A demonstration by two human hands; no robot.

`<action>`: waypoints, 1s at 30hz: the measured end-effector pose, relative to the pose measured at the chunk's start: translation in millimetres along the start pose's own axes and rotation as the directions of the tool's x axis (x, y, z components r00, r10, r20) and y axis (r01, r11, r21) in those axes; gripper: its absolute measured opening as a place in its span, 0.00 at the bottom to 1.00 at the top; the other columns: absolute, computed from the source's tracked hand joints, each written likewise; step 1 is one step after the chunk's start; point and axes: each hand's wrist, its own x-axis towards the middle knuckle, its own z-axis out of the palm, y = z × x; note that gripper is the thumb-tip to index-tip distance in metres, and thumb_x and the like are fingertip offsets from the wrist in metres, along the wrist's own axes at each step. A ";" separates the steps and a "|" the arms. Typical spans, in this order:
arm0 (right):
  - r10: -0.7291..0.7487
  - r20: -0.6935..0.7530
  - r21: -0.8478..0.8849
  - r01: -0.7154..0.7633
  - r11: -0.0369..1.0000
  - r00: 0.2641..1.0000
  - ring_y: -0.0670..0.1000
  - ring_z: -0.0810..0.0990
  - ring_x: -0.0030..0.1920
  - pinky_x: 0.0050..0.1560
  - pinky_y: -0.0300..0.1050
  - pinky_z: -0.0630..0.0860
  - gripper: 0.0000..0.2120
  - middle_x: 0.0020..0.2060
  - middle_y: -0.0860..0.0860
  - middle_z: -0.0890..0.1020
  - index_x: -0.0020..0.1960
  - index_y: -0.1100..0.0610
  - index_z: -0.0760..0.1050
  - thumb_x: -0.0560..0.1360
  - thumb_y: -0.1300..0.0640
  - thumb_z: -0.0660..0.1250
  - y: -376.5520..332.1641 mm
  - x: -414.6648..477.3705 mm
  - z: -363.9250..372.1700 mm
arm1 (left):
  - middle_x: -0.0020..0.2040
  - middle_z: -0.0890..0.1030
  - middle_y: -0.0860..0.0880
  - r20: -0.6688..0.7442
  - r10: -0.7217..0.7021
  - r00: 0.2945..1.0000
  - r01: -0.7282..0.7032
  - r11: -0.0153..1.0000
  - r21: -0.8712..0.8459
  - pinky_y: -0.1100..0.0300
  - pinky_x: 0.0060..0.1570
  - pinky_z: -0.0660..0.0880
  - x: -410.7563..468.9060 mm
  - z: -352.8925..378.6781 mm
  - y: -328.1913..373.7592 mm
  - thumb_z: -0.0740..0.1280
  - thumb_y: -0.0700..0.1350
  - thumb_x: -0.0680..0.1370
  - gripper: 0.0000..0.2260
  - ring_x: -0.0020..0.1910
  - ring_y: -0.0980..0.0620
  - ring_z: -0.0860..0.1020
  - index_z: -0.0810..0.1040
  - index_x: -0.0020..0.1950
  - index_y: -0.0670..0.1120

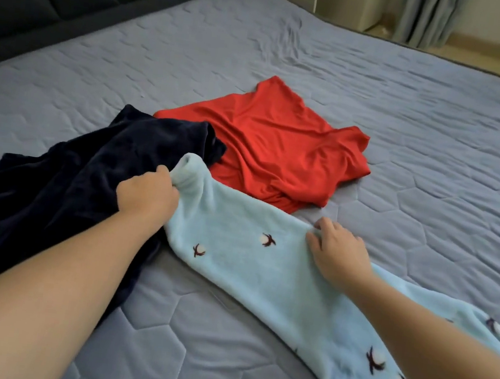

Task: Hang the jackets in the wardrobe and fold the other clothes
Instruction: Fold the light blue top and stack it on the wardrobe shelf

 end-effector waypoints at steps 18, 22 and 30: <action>0.564 0.328 -0.072 -0.576 0.815 0.758 0.56 0.31 0.75 0.67 0.76 0.45 0.31 0.70 0.43 0.24 0.75 0.37 0.34 0.77 0.35 0.46 11.0 -317.9 12.8 | 0.68 0.74 0.40 0.342 0.577 0.742 -0.515 0.816 -0.262 0.22 0.50 0.64 -350.1 38.7 -22.9 0.80 0.61 0.53 0.42 0.65 0.35 0.73 0.78 0.64 0.44; 0.638 0.442 -0.144 -0.652 0.744 0.630 0.61 0.27 0.73 0.64 0.79 0.40 0.36 0.69 0.47 0.21 0.74 0.39 0.30 0.75 0.31 0.45 12.2 -322.6 43.6 | 0.77 0.53 0.40 0.462 0.552 0.694 -0.501 0.831 -0.242 0.19 0.54 0.55 -350.5 55.7 -37.4 0.71 0.72 0.59 0.50 0.74 0.36 0.59 0.63 0.75 0.48; 0.628 0.500 -0.155 -0.652 0.742 0.597 0.61 0.22 0.70 0.59 0.80 0.34 0.40 0.63 0.46 0.15 0.70 0.37 0.25 0.71 0.27 0.47 31.4 -308.4 62.2 | 0.68 0.20 0.42 0.509 0.502 0.700 -0.548 0.834 -0.069 0.23 0.60 0.42 -354.7 90.0 -30.4 0.46 0.74 0.71 0.46 0.70 0.38 0.26 0.21 0.68 0.48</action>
